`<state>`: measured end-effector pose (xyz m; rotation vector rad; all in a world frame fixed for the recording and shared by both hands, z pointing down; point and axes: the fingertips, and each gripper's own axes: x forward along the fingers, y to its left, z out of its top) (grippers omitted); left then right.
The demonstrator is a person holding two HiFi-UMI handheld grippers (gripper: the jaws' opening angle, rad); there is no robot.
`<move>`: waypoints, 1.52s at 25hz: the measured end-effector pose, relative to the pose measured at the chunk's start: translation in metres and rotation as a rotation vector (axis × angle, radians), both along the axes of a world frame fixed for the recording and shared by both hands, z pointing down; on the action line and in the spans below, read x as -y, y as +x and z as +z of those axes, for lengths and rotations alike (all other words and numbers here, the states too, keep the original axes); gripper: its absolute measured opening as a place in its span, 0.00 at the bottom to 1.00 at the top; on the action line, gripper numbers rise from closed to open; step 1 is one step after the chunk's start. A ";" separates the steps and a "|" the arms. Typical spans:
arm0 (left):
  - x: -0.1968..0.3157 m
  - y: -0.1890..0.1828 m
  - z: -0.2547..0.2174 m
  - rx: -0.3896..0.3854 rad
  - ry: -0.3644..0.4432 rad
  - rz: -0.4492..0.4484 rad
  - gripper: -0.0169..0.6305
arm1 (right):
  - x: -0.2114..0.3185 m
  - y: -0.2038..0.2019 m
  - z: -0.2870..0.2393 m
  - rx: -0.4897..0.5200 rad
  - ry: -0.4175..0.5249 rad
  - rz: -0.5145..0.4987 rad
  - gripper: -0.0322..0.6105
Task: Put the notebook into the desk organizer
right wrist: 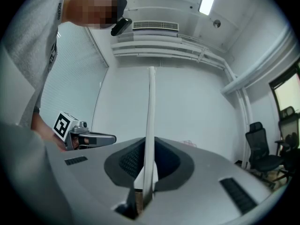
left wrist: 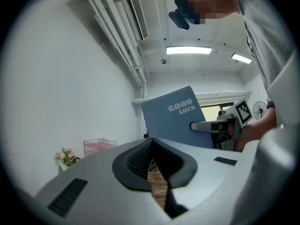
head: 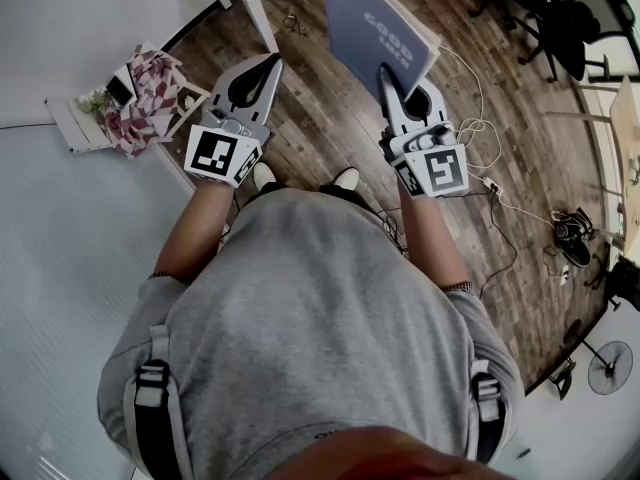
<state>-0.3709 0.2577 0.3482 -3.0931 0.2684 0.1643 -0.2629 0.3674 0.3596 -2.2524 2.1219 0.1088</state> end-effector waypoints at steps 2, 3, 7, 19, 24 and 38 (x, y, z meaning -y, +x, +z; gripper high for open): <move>-0.008 0.010 -0.001 0.000 0.005 -0.005 0.06 | -0.005 0.008 0.000 -0.001 0.003 -0.012 0.11; -0.012 0.015 -0.001 -0.001 0.007 -0.008 0.05 | -0.008 0.013 0.000 -0.003 0.005 -0.019 0.11; -0.030 0.037 0.000 -0.001 0.011 -0.024 0.06 | -0.018 0.031 0.001 -0.011 0.008 -0.052 0.11; -0.043 0.091 0.005 0.012 0.009 -0.098 0.06 | -0.020 0.083 0.008 -0.012 -0.024 -0.124 0.11; -0.013 0.120 0.013 0.001 -0.008 -0.110 0.06 | 0.009 0.112 0.013 -0.008 -0.035 -0.136 0.11; 0.138 0.206 0.004 -0.021 0.004 -0.101 0.06 | 0.164 0.187 0.002 -0.027 -0.053 -0.157 0.11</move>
